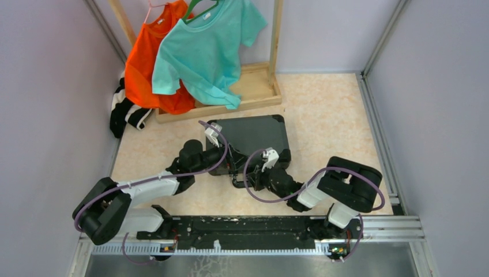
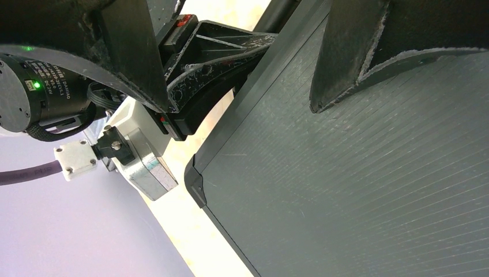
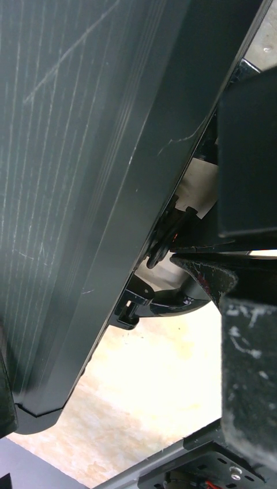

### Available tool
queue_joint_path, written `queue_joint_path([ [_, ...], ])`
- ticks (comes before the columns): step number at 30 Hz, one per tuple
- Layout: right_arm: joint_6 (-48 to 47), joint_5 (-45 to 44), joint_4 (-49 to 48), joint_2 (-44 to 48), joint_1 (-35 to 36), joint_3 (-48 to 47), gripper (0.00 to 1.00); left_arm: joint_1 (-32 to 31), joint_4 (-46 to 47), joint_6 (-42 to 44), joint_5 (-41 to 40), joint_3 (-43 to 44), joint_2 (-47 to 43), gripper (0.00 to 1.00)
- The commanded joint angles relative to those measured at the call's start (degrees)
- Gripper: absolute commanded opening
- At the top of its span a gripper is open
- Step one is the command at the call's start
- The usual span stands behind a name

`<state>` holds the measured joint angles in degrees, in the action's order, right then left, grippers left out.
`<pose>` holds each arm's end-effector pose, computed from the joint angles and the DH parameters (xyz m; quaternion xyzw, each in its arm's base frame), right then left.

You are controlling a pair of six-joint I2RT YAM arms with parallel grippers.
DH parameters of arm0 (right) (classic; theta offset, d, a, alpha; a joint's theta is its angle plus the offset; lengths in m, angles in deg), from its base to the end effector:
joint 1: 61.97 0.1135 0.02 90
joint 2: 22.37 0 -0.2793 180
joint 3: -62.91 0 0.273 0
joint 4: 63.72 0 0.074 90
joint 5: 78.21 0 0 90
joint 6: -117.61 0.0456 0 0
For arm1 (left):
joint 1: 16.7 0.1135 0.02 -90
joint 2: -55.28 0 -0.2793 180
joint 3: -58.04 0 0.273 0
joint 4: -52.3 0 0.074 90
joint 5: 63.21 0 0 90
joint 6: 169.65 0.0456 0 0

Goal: Pack up texas hold em set

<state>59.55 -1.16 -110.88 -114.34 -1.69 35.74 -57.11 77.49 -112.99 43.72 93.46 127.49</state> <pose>0.1371 0.2196 0.1097 -0.1318 0.7939 0.3596 0.4722 0.1958 -0.1842 0.1923 0.1401 0.7593 -0.4664 0.4316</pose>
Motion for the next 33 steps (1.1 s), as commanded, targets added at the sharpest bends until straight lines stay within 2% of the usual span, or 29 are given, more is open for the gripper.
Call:
queue_joint_path([
  [1,0.91,-4.92,4.43,-0.41,0.33,-1.24,0.00,-0.46,-16.65,-1.64,-0.45,-4.71,3.11,0.99],
  [8,3.96,-7.48,7.14,-0.87,-0.88,-0.52,0.00,-0.47,-15.92,-1.90,-0.04,-5.04,3.19,0.99],
  [15,5.81,-3.84,10.10,-3.27,-5.64,-0.99,0.00,-0.44,-17.11,-1.72,-0.70,-5.17,1.93,0.99],
  [21,4.79,-0.93,7.29,-5.91,-6.31,-2.15,0.00,-0.42,-17.60,-1.75,-0.82,-4.88,1.71,0.99],
  [25,3.89,-0.75,7.93,-0.50,-6.25,-1.33,0.00,-0.43,-18.27,-1.68,-1.26,-5.10,0.48,0.99],
  [33,1.27,-2.57,16.79,12.53,-6.18,-0.96,0.00,-0.44,-17.76,-2.04,-1.07,-5.32,0.20,0.99],
])
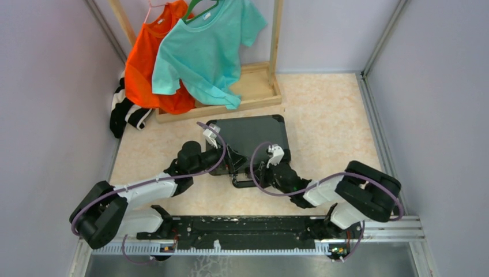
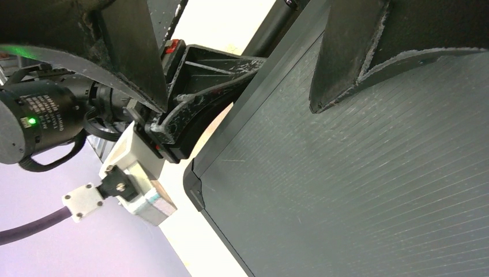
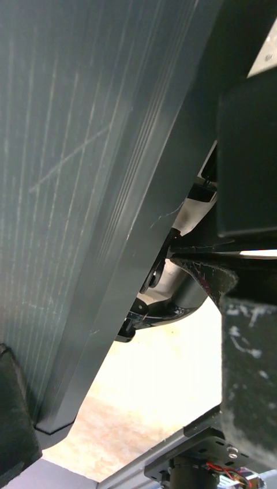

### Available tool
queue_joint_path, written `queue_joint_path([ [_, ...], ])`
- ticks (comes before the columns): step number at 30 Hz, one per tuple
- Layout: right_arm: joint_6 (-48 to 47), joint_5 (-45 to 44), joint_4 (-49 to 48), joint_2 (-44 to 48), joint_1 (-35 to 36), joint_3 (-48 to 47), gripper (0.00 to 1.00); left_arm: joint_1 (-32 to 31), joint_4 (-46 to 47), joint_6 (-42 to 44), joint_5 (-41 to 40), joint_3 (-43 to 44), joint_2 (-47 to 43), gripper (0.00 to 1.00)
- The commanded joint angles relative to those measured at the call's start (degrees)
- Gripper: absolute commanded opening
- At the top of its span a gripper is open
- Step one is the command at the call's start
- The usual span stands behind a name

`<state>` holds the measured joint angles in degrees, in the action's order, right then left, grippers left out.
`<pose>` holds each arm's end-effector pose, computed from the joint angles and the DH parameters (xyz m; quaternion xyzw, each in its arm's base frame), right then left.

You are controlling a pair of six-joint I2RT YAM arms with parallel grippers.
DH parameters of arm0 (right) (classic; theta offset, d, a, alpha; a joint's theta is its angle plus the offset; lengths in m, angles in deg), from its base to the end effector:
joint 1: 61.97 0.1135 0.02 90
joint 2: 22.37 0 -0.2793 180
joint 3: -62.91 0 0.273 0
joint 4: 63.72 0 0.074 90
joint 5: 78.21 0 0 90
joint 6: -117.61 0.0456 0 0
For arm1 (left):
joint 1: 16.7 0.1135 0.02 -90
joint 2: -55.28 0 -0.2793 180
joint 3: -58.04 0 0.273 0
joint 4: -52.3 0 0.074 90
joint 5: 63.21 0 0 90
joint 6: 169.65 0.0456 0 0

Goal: Pack up texas hold em set

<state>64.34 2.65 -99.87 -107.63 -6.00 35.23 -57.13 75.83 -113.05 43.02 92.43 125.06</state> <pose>0.1482 0.2065 0.1179 -0.0934 0.8195 0.3609 0.4352 0.1906 -0.1792 0.1933 0.1359 0.7617 -0.4624 0.4330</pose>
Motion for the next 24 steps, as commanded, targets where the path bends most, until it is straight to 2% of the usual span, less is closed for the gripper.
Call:
queue_joint_path([
  [1,-3.81,-6.50,6.84,6.84,-1.91,-0.60,0.00,-0.44,-15.88,-2.00,-0.22,-4.37,2.72,0.99],
  [9,-4.08,-4.97,7.24,7.56,-1.56,-0.95,0.00,-0.38,-14.81,-2.02,0.11,-4.20,4.18,0.99],
  [18,-4.38,-8.07,11.23,8.37,5.19,-3.32,0.00,-0.42,-13.74,-2.35,0.71,-4.38,4.93,0.99],
  [24,-4.38,-9.12,12.62,10.13,5.75,-3.21,0.00,-0.44,-13.74,-2.43,0.73,-4.57,4.64,0.99],
])
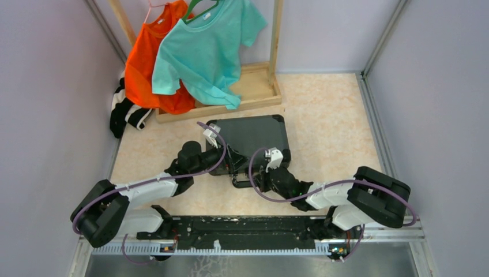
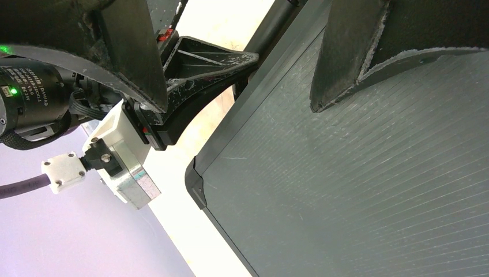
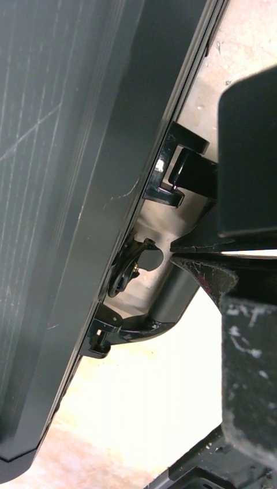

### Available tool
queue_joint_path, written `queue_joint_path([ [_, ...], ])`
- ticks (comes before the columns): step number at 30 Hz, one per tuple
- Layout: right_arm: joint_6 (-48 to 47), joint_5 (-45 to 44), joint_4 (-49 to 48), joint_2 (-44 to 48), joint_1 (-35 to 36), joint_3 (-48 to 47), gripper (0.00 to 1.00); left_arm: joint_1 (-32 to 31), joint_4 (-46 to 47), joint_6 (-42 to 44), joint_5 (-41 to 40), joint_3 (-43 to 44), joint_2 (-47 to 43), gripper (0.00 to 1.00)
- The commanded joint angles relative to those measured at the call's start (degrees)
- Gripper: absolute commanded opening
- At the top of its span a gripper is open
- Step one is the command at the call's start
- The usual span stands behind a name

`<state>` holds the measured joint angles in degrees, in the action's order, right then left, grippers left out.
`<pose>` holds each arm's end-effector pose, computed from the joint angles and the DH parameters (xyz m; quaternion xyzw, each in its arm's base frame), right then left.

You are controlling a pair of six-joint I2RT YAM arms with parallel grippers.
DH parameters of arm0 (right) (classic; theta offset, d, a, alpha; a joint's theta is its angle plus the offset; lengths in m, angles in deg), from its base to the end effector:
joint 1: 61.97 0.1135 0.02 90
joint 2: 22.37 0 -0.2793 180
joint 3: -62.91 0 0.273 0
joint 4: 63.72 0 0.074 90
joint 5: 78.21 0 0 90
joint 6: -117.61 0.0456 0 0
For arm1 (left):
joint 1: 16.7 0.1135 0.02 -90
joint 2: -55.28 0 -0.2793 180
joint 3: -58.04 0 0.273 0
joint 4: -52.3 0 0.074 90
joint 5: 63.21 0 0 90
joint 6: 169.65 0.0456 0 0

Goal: Pack up texas hold em set

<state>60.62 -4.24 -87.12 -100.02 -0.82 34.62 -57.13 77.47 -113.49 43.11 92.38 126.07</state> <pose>0.1288 0.2076 0.1276 -0.1324 0.8324 0.3040 0.4441 0.1920 -0.1804 0.1920 0.1339 0.7589 -0.4665 0.4342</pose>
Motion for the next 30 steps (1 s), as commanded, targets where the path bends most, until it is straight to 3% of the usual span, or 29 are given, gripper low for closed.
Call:
queue_joint_path([
  [1,-0.92,-2.25,0.27,2.59,0.60,-2.94,0.00,-0.44,-15.41,-1.91,0.58,-4.56,3.56,0.99],
  [16,-2.09,-1.47,0.37,1.00,0.64,-5.60,0.00,-0.40,-15.89,-1.76,0.15,-4.95,2.94,0.99],
  [30,0.29,-1.49,-6.41,-8.11,0.57,-4.73,0.00,-0.40,-16.40,-1.61,-0.06,-4.86,2.94,0.99],
])
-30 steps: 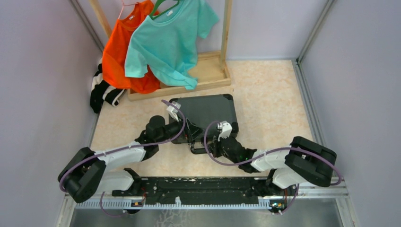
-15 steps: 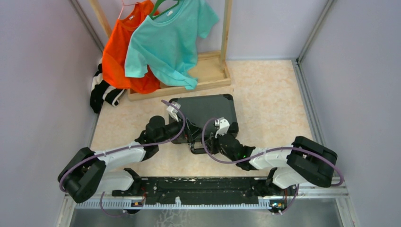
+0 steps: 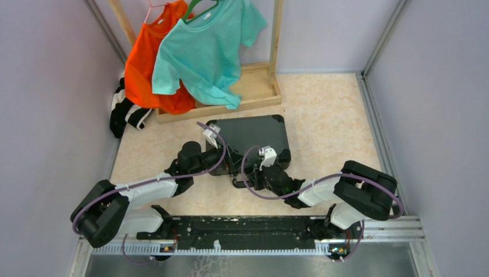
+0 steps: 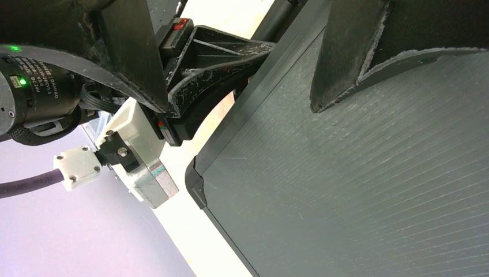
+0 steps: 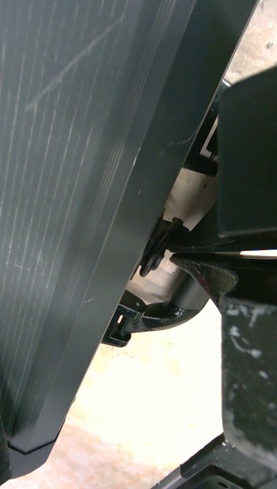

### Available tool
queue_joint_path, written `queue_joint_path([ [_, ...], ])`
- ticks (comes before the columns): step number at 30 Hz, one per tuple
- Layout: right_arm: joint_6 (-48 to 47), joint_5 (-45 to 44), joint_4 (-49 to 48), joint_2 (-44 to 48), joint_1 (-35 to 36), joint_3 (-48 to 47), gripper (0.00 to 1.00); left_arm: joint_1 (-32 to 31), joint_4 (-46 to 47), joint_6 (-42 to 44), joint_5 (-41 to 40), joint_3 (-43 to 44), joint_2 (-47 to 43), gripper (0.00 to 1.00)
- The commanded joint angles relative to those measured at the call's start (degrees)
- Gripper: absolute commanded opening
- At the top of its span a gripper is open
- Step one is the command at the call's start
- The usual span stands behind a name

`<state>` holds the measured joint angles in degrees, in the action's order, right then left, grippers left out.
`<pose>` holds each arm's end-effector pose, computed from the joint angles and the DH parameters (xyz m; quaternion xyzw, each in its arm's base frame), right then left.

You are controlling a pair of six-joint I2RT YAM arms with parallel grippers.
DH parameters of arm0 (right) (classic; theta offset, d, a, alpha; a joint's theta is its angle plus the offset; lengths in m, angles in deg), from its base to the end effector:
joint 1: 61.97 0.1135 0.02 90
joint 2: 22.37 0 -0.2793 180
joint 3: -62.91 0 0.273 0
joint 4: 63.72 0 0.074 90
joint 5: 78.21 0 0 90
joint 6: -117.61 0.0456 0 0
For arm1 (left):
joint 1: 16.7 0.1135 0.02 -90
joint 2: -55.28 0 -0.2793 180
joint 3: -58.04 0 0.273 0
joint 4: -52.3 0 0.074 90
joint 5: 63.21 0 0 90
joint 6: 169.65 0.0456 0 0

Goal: Pack up texas hold em set

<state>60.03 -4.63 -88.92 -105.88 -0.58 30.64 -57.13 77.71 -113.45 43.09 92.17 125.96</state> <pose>0.1383 0.2266 0.1264 -0.1368 0.8318 0.3000 0.4466 0.1915 -0.1799 0.1917 0.1341 0.7581 -0.4667 0.4353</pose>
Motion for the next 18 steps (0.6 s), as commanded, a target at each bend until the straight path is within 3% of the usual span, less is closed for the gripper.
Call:
queue_joint_path([
  [1,0.91,-1.41,-5.03,-2.66,0.32,-0.69,0.00,-0.43,-16.66,-1.68,-0.11,-4.64,2.99,0.99],
  [18,2.98,-2.97,-1.41,-1.82,-1.19,1.83,0.00,-0.40,-15.11,-1.88,0.62,-4.43,4.51,0.99],
])
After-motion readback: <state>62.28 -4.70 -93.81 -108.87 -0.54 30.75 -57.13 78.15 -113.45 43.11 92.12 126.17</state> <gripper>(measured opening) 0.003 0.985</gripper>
